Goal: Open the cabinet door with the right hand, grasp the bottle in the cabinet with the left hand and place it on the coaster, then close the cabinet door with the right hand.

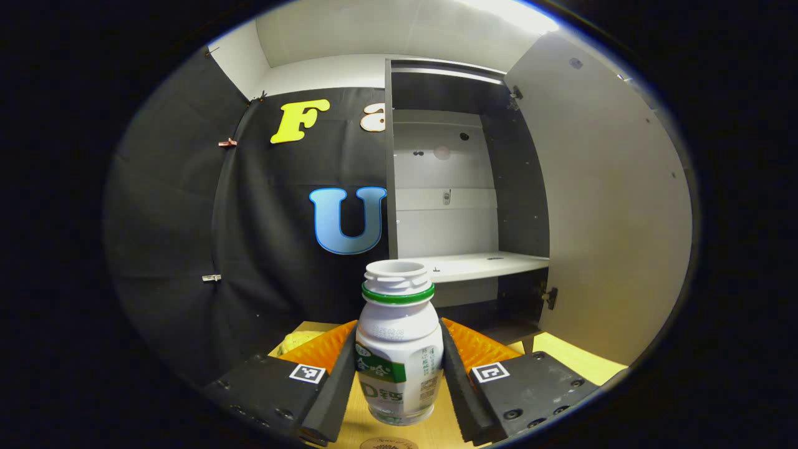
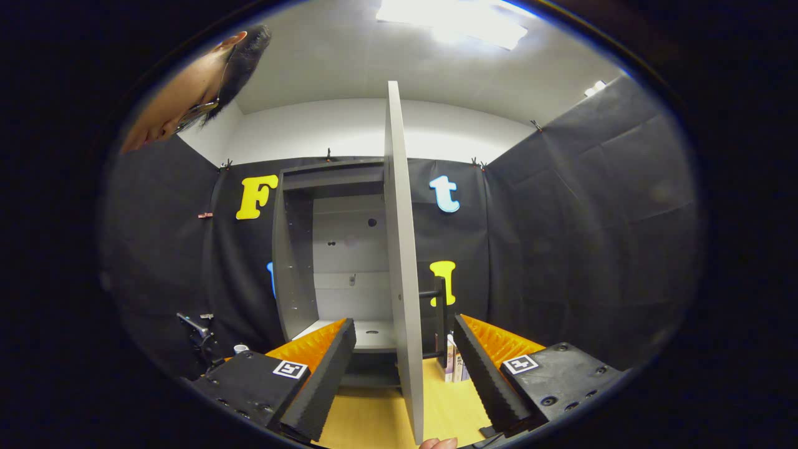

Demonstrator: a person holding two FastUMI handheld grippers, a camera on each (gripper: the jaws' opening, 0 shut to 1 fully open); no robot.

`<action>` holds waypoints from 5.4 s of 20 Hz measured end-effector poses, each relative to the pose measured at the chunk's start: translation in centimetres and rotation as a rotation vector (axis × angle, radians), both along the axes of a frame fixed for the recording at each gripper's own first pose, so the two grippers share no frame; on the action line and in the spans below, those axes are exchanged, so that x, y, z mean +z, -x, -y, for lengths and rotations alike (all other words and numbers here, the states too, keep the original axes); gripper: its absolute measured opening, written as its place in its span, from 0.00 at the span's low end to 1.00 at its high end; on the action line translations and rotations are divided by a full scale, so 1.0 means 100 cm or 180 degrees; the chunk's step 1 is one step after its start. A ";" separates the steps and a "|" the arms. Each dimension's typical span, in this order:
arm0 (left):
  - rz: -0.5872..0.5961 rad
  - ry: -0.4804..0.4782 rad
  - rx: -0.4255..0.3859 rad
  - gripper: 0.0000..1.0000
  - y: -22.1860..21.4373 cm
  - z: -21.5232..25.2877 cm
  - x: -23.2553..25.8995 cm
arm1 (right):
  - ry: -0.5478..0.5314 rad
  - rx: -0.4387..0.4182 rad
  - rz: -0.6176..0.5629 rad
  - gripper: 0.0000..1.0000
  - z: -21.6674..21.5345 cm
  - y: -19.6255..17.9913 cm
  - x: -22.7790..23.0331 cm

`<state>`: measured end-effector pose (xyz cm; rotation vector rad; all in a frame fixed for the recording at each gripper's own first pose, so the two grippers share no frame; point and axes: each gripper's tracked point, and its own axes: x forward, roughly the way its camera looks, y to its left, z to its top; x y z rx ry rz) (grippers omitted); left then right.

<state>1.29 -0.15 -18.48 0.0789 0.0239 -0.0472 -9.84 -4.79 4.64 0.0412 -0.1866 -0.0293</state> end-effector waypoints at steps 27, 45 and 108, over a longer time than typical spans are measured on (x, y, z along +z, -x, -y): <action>-0.0388 0.0117 -0.0211 0.74 0.027 -0.029 -0.170 | -0.0190 -0.0267 -0.0190 0.98 0.046 -0.028 0.005; -0.0468 0.0041 -0.0065 0.97 0.029 -0.023 -0.133 | -0.0263 -0.0182 -0.0179 0.98 0.062 -0.023 0.001; -0.0280 0.0101 0.0439 0.98 0.101 -0.020 0.098 | -0.0117 0.1472 -0.0602 0.98 -0.192 -0.119 -0.058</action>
